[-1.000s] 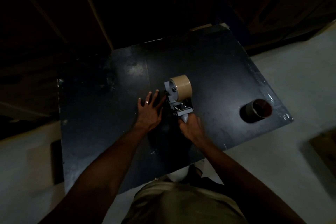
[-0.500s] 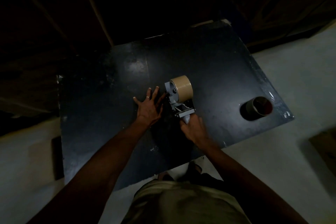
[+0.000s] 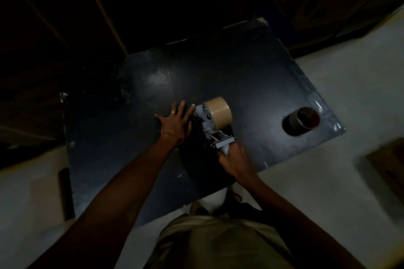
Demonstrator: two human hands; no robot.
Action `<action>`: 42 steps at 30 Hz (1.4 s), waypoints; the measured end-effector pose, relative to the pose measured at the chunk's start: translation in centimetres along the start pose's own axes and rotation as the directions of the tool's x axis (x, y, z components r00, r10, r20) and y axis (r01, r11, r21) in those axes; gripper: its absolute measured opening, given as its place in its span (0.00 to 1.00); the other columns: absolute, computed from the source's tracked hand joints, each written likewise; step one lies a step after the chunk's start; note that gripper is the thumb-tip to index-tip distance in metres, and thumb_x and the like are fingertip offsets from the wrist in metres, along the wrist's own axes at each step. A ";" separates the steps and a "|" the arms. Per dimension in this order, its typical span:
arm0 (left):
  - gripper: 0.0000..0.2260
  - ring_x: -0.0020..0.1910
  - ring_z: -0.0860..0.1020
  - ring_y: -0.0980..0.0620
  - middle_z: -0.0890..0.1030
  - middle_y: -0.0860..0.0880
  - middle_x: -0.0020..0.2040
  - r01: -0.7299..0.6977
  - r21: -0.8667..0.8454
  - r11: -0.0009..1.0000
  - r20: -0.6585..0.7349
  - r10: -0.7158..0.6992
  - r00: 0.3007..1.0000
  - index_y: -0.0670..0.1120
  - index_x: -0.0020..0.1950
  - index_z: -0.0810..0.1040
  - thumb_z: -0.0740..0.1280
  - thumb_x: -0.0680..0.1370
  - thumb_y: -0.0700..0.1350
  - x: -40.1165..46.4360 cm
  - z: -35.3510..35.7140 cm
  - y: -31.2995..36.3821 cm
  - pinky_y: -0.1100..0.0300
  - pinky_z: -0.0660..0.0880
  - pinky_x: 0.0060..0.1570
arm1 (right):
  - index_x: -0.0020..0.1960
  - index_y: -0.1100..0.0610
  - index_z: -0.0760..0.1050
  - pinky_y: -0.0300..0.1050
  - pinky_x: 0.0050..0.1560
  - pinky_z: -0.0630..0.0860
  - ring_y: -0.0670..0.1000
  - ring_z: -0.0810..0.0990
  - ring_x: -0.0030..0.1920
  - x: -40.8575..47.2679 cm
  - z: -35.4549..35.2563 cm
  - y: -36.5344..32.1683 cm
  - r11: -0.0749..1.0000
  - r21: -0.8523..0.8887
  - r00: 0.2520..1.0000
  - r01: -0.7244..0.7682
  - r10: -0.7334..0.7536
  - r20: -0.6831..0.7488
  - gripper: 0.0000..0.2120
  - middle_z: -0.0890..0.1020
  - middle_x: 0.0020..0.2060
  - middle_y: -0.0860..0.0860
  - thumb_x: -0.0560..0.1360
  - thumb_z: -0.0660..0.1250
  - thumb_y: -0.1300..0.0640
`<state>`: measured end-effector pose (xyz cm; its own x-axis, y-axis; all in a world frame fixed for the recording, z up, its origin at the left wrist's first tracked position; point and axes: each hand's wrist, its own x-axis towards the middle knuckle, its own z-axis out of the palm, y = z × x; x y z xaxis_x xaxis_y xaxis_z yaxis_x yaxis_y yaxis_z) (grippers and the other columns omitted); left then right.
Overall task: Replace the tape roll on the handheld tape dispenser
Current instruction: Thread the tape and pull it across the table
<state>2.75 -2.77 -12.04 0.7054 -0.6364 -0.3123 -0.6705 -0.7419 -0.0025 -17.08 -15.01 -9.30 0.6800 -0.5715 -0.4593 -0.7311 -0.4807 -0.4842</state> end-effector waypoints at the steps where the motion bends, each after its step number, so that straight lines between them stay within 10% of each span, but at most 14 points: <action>1: 0.30 0.79 0.49 0.41 0.45 0.48 0.81 0.005 -0.015 1.000 -0.008 -0.005 1.000 0.58 0.79 0.39 0.53 0.82 0.57 -0.2 0.1 0.1 0.19 0.58 0.60 | 0.56 0.62 0.76 0.48 0.54 0.73 0.62 0.80 0.55 0.1 0.2 0.0 1.000 0.022 1.000 -0.001 0.001 0.004 0.20 0.81 0.53 0.62 0.75 0.68 0.46; 6: 0.25 0.79 0.39 0.37 0.38 0.46 0.81 -0.051 -0.083 0.995 -0.020 0.050 0.999 0.64 0.78 0.49 0.53 0.82 0.56 -1.5 1.7 0.0 0.18 0.46 0.62 | 0.43 0.52 0.77 0.51 0.42 0.82 0.56 0.85 0.38 1.4 0.9 0.4 0.978 0.206 0.997 -0.039 0.023 0.077 0.21 0.84 0.37 0.53 0.67 0.66 0.34; 10: 0.22 0.78 0.38 0.37 0.38 0.48 0.81 -0.046 -0.119 0.992 0.002 0.047 0.999 0.67 0.75 0.56 0.54 0.81 0.58 -1.2 1.5 -0.2 0.18 0.44 0.62 | 0.32 0.51 0.77 0.58 0.38 0.82 0.51 0.82 0.28 1.5 1.1 -0.5 0.915 0.402 0.995 -0.042 0.003 0.096 0.14 0.82 0.26 0.50 0.74 0.68 0.47; 28: 0.23 0.79 0.40 0.40 0.37 0.51 0.80 0.049 -0.040 0.998 0.132 -0.044 0.990 0.66 0.76 0.56 0.54 0.81 0.61 -1.4 -0.4 0.8 0.20 0.55 0.62 | 0.31 0.43 0.72 0.51 0.37 0.72 0.51 0.76 0.34 2.4 2.1 1.2 0.904 0.419 0.994 0.084 -0.108 0.033 0.07 0.74 0.27 0.44 0.68 0.62 0.47; 42: 0.27 0.78 0.38 0.37 0.33 0.51 0.80 0.095 -0.121 0.988 0.212 -0.068 0.975 0.75 0.73 0.40 0.53 0.82 0.58 -1.4 -1.7 1.8 0.18 0.56 0.60 | 0.36 0.61 0.71 0.57 0.39 0.78 0.51 0.79 0.35 0.3 3.5 5.7 0.908 0.413 0.991 0.077 -0.113 0.065 0.08 0.80 0.31 0.52 0.70 0.62 0.56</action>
<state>0.97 -3.59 -9.97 0.6846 -0.5254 -0.5053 -0.5679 -0.8190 0.0823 -20.87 -15.64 -14.80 0.7606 -0.4693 -0.4486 -0.5882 -0.2057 -0.7821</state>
